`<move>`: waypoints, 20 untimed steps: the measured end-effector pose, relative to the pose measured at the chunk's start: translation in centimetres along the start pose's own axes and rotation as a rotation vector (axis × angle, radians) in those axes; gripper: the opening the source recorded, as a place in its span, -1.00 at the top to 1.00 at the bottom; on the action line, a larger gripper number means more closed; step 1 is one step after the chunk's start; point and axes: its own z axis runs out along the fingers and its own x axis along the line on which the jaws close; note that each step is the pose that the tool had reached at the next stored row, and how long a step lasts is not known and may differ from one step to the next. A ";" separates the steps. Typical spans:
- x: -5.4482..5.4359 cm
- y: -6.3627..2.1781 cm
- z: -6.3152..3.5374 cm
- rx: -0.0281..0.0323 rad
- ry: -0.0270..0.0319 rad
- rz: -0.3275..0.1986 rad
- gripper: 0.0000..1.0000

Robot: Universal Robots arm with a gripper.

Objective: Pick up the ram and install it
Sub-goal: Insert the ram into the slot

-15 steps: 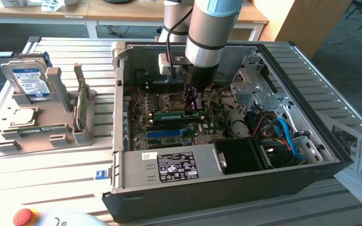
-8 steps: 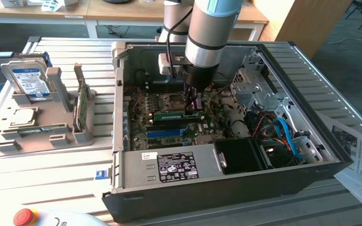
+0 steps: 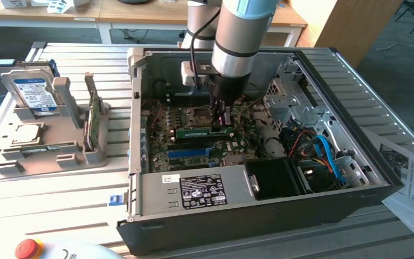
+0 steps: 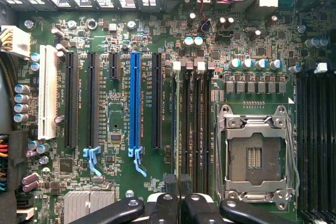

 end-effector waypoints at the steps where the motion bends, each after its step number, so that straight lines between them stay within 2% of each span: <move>1: 0.0 0.00 0.03 0.0000 -0.0002 0.000 0.77; 20: -0.1 0.00 0.18 0.0000 0.0001 0.000 0.77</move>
